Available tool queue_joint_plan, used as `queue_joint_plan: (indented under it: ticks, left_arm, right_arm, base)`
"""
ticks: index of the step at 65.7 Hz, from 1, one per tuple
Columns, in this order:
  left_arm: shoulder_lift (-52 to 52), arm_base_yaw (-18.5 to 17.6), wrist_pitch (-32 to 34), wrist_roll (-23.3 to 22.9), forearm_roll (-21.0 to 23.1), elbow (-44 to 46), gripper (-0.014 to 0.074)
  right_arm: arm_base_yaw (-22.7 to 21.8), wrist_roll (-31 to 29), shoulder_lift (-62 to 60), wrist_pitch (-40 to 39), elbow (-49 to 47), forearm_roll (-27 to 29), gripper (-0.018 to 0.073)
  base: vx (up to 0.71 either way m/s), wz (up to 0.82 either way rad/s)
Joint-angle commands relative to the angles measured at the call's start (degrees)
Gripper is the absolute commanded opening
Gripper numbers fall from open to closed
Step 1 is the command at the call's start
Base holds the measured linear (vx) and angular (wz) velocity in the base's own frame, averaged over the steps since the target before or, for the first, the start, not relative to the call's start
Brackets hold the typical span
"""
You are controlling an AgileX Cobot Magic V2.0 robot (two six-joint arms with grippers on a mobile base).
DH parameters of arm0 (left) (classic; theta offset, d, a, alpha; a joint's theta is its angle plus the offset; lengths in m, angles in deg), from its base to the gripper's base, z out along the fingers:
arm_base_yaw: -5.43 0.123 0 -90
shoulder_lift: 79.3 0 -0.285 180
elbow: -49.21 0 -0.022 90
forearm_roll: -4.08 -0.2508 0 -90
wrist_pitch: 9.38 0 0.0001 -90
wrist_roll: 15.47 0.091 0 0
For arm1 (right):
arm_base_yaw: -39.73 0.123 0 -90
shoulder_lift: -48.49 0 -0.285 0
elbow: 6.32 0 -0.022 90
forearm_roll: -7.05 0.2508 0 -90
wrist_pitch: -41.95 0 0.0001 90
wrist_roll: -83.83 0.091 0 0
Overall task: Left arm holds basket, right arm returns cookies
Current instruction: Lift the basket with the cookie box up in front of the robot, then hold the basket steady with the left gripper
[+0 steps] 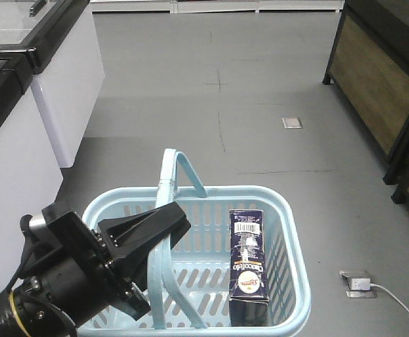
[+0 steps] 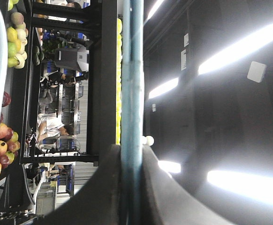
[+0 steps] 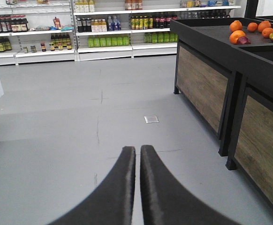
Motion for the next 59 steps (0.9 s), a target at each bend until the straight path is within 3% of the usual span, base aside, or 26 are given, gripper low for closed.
queue_joint_plan:
  ticks: [1, 17, 59]
  left_arm:
    - [-1.8, -0.4, 16.3, -0.2, 1.6, 2.6, -0.0004]
    - [-1.8, -0.4, 11.7, -0.2, 0.4, 6.5, -0.0004]
    - [-1.8, -0.4, 10.2, -2.3, -3.0, 6.5, -0.0004]
  right_arm:
    - [-0.3, -0.2, -0.7, -4.4, 1.1, -0.2, -0.0011]
    - [-0.3, -0.2, -0.7, -4.4, 1.1, -0.2, -0.0011]
    - [-0.3, -0.2, -0.7, -4.4, 1.1, -0.2, -0.0011]
  base:
    - [0.0, 0.0]
    - [0.0, 0.0]
    - [0.0, 0.0]
